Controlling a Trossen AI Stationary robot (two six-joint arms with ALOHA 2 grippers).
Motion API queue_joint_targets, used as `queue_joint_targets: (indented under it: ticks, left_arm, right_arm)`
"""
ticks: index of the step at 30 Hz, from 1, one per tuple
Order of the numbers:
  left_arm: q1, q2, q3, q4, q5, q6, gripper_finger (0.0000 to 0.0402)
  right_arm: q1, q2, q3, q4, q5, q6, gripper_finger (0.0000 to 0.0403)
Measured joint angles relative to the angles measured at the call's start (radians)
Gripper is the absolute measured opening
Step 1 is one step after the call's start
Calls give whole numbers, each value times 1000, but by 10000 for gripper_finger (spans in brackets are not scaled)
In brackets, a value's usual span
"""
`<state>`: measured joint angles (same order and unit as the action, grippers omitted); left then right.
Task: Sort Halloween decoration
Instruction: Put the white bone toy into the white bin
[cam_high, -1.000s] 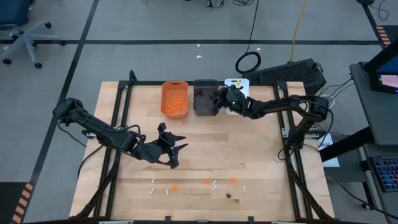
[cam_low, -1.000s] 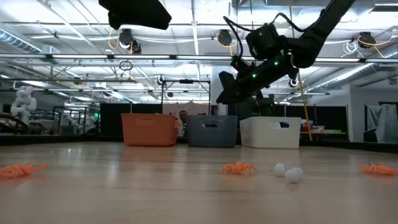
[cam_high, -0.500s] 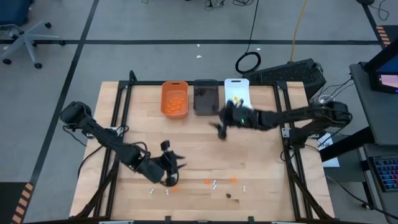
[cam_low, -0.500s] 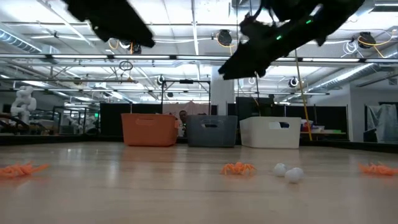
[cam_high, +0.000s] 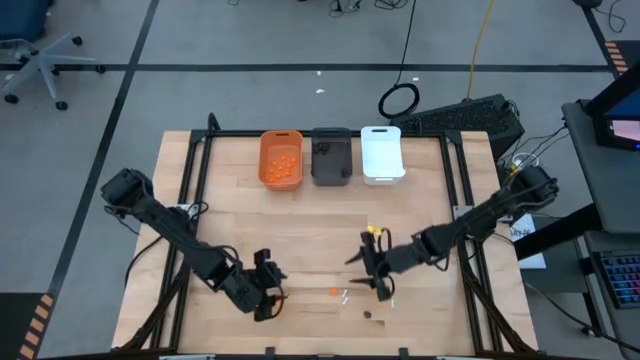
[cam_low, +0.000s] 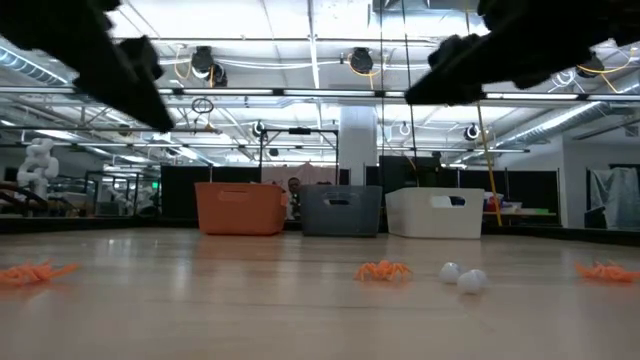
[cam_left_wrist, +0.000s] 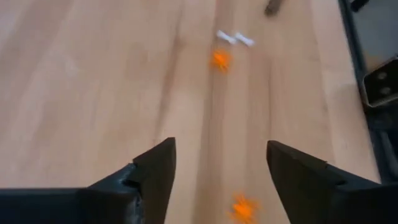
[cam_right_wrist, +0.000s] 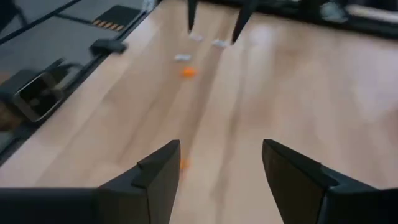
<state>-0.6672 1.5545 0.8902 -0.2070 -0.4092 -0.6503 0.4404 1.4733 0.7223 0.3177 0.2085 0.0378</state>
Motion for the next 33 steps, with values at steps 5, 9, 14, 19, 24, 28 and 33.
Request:
queue_joint_targets:
  ticks: [5, 9, 14, 19, 24, 28, 33]
  left_arm:
    - [-64, 6, 0, -77, 44, -133, 262]
    - [-131, 6, 0, -253, 92, -277, 263]
    - [-197, 6, 0, -430, 153, -507, 263]
    - [-254, 22, 0, -432, 82, -534, 248]
    - [-293, 66, 0, -461, 58, -500, 212]
    - [-301, 95, 0, -488, 52, -530, 183]
    - [-302, 126, 0, -519, 26, -520, 147]
  right_arm:
    - [71, 60, 0, 21, 16, 60, 210]
    - [99, 114, 0, 87, 80, 73, 210]
    - [105, 199, 0, 230, 79, 51, 210]
    - [105, 259, 0, 298, 79, 46, 210]
    - [105, 282, 0, 306, 79, 48, 210]
    - [105, 278, 0, 314, 79, 54, 210]
    - [105, 277, 0, 316, 79, 52, 210]
